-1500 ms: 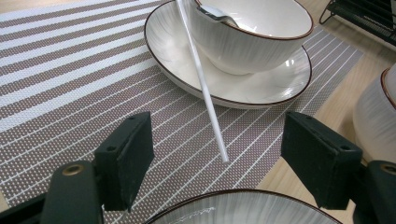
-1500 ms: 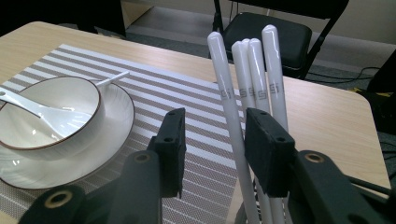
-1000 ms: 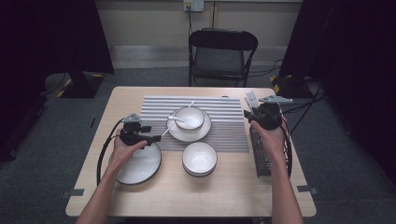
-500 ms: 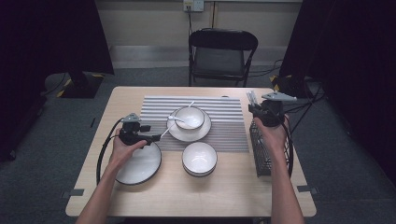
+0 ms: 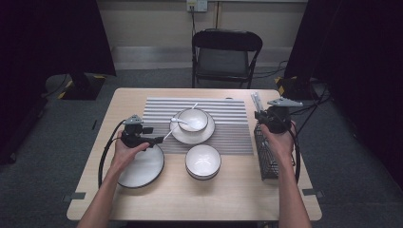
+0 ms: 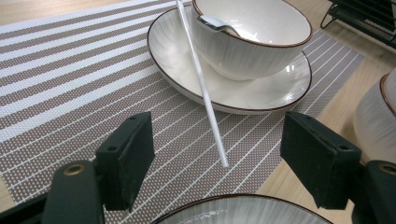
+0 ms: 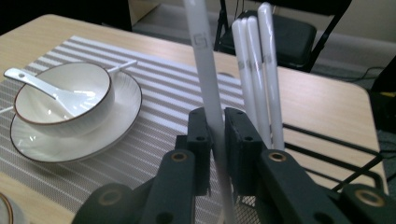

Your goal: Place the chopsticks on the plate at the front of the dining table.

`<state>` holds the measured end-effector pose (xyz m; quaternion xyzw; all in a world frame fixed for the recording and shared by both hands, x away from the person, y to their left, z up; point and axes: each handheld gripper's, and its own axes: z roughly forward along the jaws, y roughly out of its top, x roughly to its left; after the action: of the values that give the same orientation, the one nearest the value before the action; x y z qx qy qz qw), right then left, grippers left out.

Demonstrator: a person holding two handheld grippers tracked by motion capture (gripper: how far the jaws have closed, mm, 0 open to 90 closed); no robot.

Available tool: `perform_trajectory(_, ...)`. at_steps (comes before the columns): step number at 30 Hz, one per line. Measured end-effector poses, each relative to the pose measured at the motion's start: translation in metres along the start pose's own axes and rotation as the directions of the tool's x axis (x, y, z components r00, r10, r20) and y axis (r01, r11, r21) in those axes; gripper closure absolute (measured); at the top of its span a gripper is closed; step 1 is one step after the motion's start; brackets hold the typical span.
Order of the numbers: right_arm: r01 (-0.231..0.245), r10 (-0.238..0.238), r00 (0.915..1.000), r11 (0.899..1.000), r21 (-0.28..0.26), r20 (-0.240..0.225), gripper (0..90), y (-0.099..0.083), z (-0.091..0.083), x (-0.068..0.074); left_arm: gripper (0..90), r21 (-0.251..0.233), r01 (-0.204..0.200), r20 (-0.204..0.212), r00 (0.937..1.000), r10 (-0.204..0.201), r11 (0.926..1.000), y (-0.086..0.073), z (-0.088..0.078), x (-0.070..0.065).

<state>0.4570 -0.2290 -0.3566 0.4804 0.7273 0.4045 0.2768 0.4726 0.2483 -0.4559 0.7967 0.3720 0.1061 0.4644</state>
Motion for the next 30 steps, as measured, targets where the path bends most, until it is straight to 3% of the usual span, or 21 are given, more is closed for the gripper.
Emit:
perform_trajectory(2, 0.004, -0.004, 1.0, 1.0, 0.023, 0.001, 80.9, -0.002, 0.003, 0.0, 25.7, 0.0, -0.002, -0.004, 1.0, 0.002, 1.0, 0.0, 0.0, 0.0)
perform_trajectory(7, 0.016, -0.017, 0.9993, 1.0, 0.019, 0.032, 83.3, 0.001, 0.001, 0.001, 25.8, -0.003, 0.0, 0.001, 1.0, 0.0, 1.0, 0.0, 0.001, 0.0)
perform_trajectory(21, -0.017, 0.02, 0.9987, 0.998, -0.068, 0.047, 85.1, 0.003, -0.011, -0.006, 25.7, -0.008, -0.002, -0.011, 0.9999, 0.002, 1.0, 0.0, 0.001, -0.001)
perform_trajectory(30, -0.028, 0.032, 0.9985, 0.995, -0.096, 0.045, 85.1, 0.005, -0.017, -0.008, 26.0, -0.029, 0.001, -0.011, 0.9999, -0.001, 0.9996, 0.001, -0.001, -0.001)
